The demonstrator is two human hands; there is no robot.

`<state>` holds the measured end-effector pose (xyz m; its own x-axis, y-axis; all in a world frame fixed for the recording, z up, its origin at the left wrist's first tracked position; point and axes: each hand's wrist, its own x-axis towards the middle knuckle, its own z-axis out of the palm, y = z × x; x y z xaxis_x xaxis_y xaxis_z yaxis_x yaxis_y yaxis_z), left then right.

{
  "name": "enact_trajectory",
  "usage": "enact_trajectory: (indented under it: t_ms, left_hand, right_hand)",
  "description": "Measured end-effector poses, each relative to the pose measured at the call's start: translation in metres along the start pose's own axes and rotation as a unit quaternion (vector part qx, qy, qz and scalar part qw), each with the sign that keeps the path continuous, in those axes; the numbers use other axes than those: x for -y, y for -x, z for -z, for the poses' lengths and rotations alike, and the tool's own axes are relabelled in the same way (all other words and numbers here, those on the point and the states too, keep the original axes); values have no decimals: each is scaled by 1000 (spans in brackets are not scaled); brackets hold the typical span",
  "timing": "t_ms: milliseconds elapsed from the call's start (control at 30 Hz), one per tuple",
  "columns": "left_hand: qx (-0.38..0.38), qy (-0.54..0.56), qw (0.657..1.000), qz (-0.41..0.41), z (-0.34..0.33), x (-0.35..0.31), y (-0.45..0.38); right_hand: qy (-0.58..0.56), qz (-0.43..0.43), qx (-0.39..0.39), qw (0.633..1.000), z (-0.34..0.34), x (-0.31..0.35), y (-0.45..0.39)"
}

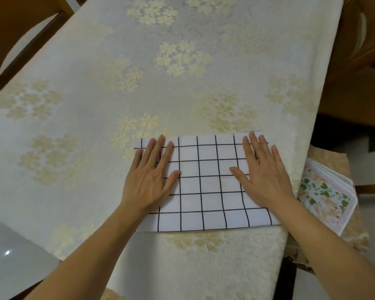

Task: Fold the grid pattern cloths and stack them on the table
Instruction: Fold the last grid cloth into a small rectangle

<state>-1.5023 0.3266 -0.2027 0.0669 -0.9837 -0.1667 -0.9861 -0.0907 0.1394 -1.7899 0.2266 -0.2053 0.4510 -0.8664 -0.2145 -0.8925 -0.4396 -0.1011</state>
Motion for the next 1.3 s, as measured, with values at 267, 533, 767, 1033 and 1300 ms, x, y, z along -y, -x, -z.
enact_trajectory:
  t_ms: [267,533,767,1033,1300]
  left_hand:
    - [-35,22,999,-15,16,-15,25]
    - [10,-3,1000,-3,-11,-31,65]
    - [0,2,1000,4,-10,-27,66]
    - [-8,6,1000,6,-4,-22,65]
    - [-21,8,999,28,1,-7,-16]
  right_hand:
    - [-61,-1,-43,997,26,26,24]
    - [-25,16,-3,1000,-11,33,69]
    - [-18,-2,-14,1000,-13,22,73]
    - [-36,-22,-23,999,-7,19,70]
    - [-14,-23,-26,999,2,19,-16]
